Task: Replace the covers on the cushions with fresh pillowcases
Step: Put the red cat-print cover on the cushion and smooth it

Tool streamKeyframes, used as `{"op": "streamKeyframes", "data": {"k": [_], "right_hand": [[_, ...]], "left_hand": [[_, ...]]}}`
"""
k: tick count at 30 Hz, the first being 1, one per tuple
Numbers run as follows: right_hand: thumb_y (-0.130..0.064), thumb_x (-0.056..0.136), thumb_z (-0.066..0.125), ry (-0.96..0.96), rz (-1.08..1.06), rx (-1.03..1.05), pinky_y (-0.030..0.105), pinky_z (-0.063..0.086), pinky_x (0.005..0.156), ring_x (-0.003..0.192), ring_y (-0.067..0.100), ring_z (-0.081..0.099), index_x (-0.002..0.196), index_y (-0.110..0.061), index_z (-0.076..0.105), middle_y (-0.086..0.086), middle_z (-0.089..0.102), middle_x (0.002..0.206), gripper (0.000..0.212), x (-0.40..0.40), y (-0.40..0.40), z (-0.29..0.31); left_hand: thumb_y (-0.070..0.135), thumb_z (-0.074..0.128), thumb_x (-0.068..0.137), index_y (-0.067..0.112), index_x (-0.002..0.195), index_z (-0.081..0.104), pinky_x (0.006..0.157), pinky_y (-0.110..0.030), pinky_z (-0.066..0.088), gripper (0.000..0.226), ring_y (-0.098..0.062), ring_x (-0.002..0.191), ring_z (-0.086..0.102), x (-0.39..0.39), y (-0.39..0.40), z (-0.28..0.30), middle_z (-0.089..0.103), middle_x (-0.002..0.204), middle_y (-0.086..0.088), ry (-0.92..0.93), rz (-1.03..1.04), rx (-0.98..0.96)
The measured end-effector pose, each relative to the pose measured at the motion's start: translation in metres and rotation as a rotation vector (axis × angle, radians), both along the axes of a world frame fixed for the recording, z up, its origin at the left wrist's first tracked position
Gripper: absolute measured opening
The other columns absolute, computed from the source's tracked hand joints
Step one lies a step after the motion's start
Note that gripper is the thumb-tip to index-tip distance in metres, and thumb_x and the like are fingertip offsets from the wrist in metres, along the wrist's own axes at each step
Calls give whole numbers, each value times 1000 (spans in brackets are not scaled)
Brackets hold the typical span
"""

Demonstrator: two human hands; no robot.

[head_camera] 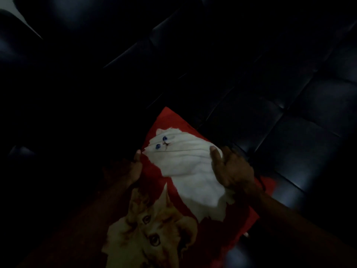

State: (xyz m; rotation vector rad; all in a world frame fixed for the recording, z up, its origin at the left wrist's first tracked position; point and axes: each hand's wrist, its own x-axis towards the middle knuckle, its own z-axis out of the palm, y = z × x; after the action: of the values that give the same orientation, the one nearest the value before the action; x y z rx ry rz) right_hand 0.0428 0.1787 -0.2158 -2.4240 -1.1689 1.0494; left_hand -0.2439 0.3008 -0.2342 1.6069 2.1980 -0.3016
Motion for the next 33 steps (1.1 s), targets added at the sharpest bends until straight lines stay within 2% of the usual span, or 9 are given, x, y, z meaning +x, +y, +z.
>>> {"op": "streamKeyframes", "data": {"k": [3, 6, 10, 13, 15, 22, 26, 30, 33], "right_hand": [[-71, 98, 18, -18, -22, 8, 40, 45, 85, 107, 30, 62, 117, -27, 59, 6, 66, 122, 63, 10, -13, 6], [-70, 100, 18, -25, 24, 22, 36, 39, 77, 91, 25, 58, 111, -27, 57, 4, 65, 112, 59, 11, -22, 9], [-74, 96, 8, -33, 48, -91, 38, 42, 84, 103, 30, 62, 125, -29, 56, 10, 67, 117, 72, 30, -49, 6], [-80, 88, -3, -204, 119, -256, 39, 44, 87, 109, 33, 64, 129, -30, 61, 12, 68, 118, 91, 60, -81, 4], [-72, 96, 7, -244, 69, -287, 39, 46, 89, 112, 34, 64, 125, -23, 64, 15, 68, 121, 80, 76, -96, 7], [-26, 103, 49, 76, -37, -45, 31, 45, 92, 113, 26, 63, 114, -21, 71, 4, 70, 121, 25, 89, -112, 3], [3, 90, 62, 187, -62, 32, 31, 53, 92, 100, 21, 69, 106, -14, 75, 7, 75, 109, 27, 104, -132, -7], [2, 94, 60, 125, -379, 203, 6, 41, 75, 93, 12, 63, 112, -7, 71, 6, 72, 107, 23, 116, -133, -2], [-12, 99, 58, 82, -378, 315, 24, 47, 83, 100, 18, 66, 118, -15, 67, 1, 68, 105, 21, 105, -116, 2]], "left_hand": [[49, 29, 104, 14, 142, 50, 111, -53, 36, 55, -39, 128, 49, 32, 6, 24, 53, 140, -18, -16, -180, 159], [39, 37, 106, 16, 153, 36, 120, -42, 21, 52, -29, 146, 29, 89, -3, 38, 32, 160, -9, -307, -327, 260], [59, 22, 102, 39, 159, 12, 124, -47, 3, 61, -20, 154, -1, 116, -36, 20, 1, 168, 7, -298, -431, 80], [61, 18, 102, 40, 159, 7, 122, -51, -4, 62, -22, 154, -6, 110, -43, 10, -3, 168, 7, -260, -387, 33], [57, 22, 103, 38, 159, 10, 122, -53, -5, 60, -24, 154, -5, 117, -44, 15, -1, 168, 4, -241, -360, 45], [49, 24, 104, 27, 157, 26, 124, -53, -3, 57, -18, 154, 5, 170, -83, 28, 16, 166, 1, -277, -710, 210], [52, 26, 104, 33, 156, 24, 121, -58, -7, 56, -15, 154, -1, 168, -88, 21, 15, 166, 5, -170, -712, 169], [55, 15, 101, 24, 157, 27, 122, -59, -2, 65, -21, 154, 7, 172, -92, 25, 19, 166, -3, -97, -724, 247], [55, 14, 98, 21, 155, 32, 122, -57, 3, 69, -25, 154, 12, 166, -113, 29, 23, 164, -6, -125, -705, 362]]}}
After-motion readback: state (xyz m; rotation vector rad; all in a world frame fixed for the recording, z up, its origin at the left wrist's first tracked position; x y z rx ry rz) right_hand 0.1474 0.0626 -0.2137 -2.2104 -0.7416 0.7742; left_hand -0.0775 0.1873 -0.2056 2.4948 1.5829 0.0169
